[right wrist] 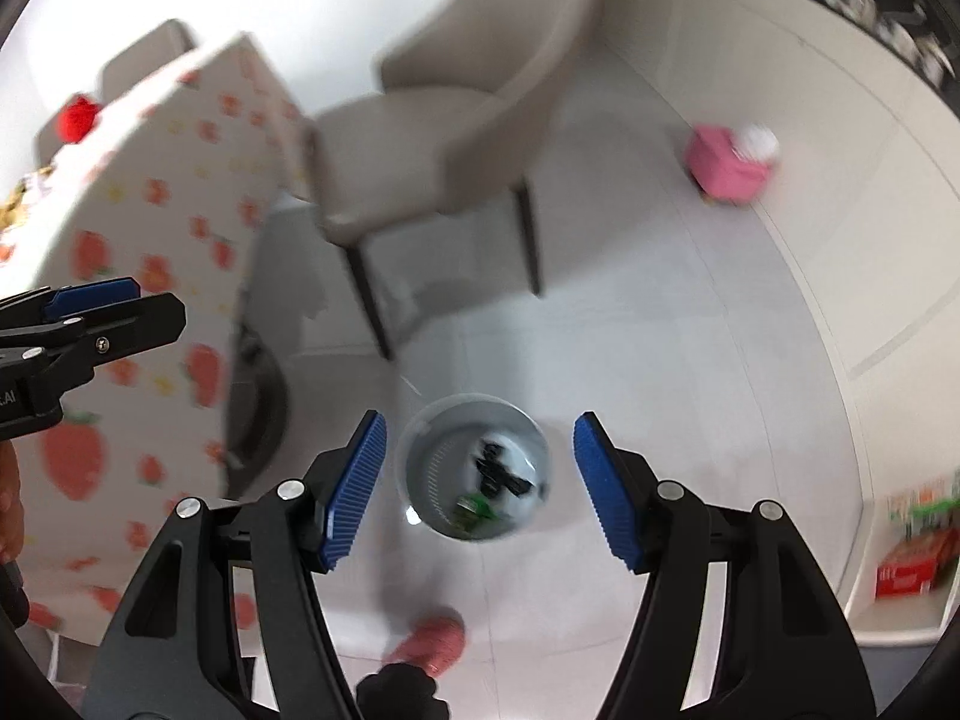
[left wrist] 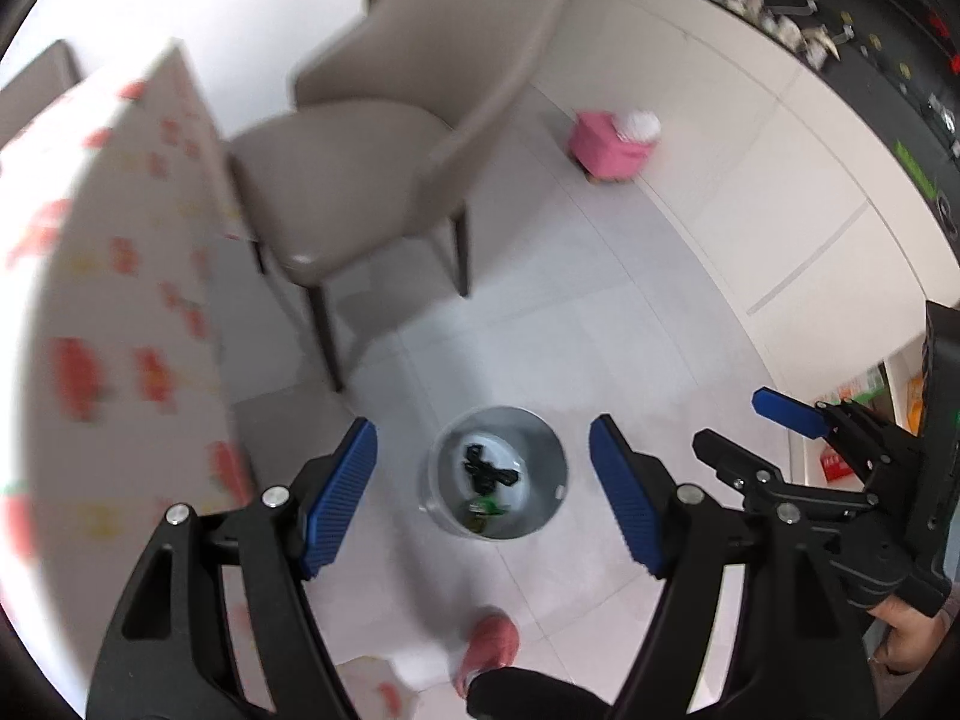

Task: Collect trash
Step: 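Grasp the clear plastic cup with the left tool while the right tool grasps the orange packet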

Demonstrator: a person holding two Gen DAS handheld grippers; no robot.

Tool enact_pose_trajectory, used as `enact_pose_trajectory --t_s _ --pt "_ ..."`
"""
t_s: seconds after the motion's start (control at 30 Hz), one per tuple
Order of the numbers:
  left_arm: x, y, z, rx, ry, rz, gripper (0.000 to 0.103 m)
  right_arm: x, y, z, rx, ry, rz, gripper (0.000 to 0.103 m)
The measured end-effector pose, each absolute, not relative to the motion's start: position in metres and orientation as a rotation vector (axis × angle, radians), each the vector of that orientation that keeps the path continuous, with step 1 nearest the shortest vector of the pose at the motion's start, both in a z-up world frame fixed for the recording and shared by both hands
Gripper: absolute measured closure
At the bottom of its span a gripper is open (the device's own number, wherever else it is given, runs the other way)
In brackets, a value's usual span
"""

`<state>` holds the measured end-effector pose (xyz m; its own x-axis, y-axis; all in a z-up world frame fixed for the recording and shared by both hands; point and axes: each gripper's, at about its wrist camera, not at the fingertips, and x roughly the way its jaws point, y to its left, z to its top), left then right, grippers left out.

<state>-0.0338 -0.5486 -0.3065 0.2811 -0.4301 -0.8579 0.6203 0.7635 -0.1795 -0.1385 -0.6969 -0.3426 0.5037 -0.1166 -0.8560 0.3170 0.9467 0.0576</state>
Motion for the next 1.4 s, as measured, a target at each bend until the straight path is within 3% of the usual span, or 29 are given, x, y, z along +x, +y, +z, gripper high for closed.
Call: enact_pose_trajectory --t_s 0.33,0.7,1.03,1.4 --pt "0.011 -0.362 -0.202 0.118 1.006 -0.430 0.028 -0.045 -0.538 -0.222 0.109 0.899 0.002 0.040" --pt "0.068 -0.141 -0.140 0.059 0.943 -0.238 0.023 0.038 -0.339 -0.160 0.050 0.877 0.171 0.040" --pt "0.116 -0.034 -0.141 0.046 0.974 -0.233 0.023 0.094 -0.223 -0.149 0.037 0.883 0.149 0.040" --pt "0.153 -0.006 -0.197 -0.015 1.074 -0.183 0.023 0.152 -0.201 -0.209 -0.012 0.970 0.109 0.040"
